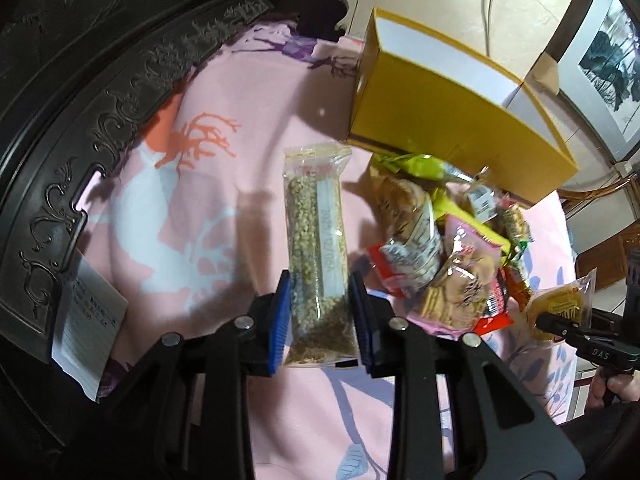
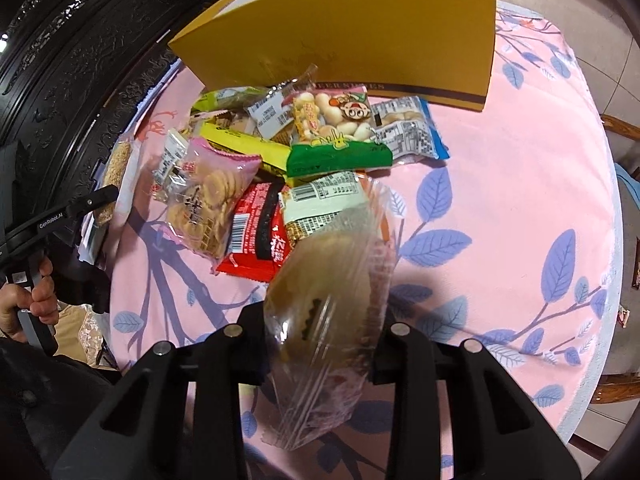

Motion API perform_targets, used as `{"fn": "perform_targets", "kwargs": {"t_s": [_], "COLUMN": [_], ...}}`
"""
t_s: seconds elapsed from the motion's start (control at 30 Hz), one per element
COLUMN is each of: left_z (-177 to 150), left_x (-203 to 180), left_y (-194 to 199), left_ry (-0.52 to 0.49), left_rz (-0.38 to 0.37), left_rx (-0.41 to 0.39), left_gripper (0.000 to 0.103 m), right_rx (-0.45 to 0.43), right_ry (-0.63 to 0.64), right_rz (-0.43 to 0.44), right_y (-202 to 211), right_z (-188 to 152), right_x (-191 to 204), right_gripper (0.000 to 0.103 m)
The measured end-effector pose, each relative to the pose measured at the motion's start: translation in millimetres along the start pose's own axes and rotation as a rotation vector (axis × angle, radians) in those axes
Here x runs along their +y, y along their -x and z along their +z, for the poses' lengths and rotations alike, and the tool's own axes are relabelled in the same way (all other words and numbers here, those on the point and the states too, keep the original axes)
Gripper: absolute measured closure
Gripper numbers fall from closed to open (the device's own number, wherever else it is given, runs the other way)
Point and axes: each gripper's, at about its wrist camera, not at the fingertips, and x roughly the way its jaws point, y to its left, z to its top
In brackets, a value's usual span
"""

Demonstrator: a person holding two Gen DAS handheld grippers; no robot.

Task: Organize snacks
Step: 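Carry both snacks into the yellow box and open both tools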

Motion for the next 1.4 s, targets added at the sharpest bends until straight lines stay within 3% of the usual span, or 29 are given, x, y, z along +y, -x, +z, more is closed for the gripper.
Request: {"fn": "perform_targets", "kwargs": {"t_s": [0.4, 0.63, 0.8, 1.0, 1.23, 1.4], "left_z": [11, 37, 73, 135, 206, 232], "left_x": [-5, -27, -58, -109, -155, -172], "left_y": [32, 58, 69, 71, 51, 34], "left_ry": [-0.01, -0.05, -0.085, -0.159, -0.206, -0.22], "left_rz": [-0.035, -0.103, -0.183, -0.256, -0.242, -0.203], "left_rx": [-0.068, -0.152, -0.232, -0.321, -0.353, -0.343], "left_gripper": [0.074, 0.074, 0.074, 0.074, 0.074, 0.074], "right_rx": [-0.06, -0.181, -0.296, -0.445, -0.528, -0.545], "right_ry": [0.016, -0.009, -0.012, 0.006, -0.017, -0.021], "right_rz": [0.03, 0.084, 0.101, 0.059, 0.005, -0.014], "right_y": [35, 72, 101, 133, 142, 138], "right_z": [4, 34, 66, 127, 197, 223], "right_x": [13, 19, 21, 15, -4, -6], "right_gripper": [0.069, 0.069, 0.069, 0.069, 0.069, 0.068]}}
